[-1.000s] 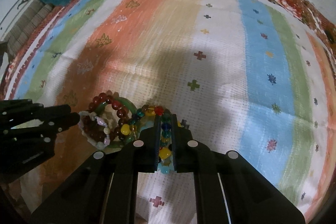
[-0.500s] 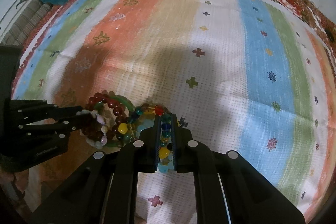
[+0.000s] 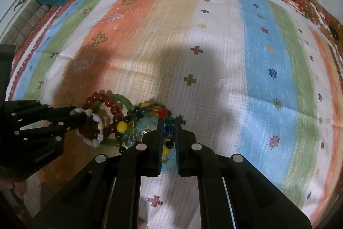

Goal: Organize jewelry
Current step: 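Lift both held bracelets and carry them toward the silver tin, then lower both bracelets into the silver tin and open both tools, then move both open tools back over the remaining bracelet pile, then grasp the red bead bracelet with the left tool while the right grasps the yellow-black bracelet, then lift both held bracelets and carry them toward the silver tin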

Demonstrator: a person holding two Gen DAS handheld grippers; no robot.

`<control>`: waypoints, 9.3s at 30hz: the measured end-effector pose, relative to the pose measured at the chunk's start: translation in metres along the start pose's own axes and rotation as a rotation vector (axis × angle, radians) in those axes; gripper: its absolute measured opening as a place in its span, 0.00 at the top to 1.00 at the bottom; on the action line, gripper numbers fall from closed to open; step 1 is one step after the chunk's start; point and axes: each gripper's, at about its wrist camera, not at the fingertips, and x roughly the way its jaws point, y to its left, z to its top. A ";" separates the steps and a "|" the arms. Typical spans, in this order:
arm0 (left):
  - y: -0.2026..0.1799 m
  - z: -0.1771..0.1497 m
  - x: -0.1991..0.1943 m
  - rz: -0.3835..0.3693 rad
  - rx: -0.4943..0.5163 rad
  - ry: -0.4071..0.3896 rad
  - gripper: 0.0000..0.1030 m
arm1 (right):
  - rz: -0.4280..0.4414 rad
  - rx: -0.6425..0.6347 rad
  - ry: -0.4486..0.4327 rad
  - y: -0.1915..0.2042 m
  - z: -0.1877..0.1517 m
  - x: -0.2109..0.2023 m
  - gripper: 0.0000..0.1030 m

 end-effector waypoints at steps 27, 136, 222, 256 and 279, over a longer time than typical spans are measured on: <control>-0.007 -0.014 -0.038 -0.008 0.010 -0.073 0.90 | -0.023 0.001 -0.046 0.004 -0.012 -0.027 0.90; -0.021 -0.110 -0.155 -0.050 -0.004 -0.323 0.36 | 0.016 0.091 -0.192 0.022 -0.106 -0.135 0.40; 0.011 0.013 0.009 -0.034 0.026 -0.026 0.46 | -0.035 0.113 0.108 -0.012 -0.004 0.028 0.70; -0.020 -0.001 -0.037 0.004 0.103 -0.103 0.87 | -0.052 0.060 -0.004 -0.005 -0.014 -0.024 0.90; -0.030 -0.017 -0.079 -0.006 0.086 -0.180 0.87 | -0.052 0.025 -0.082 0.013 -0.029 -0.058 0.90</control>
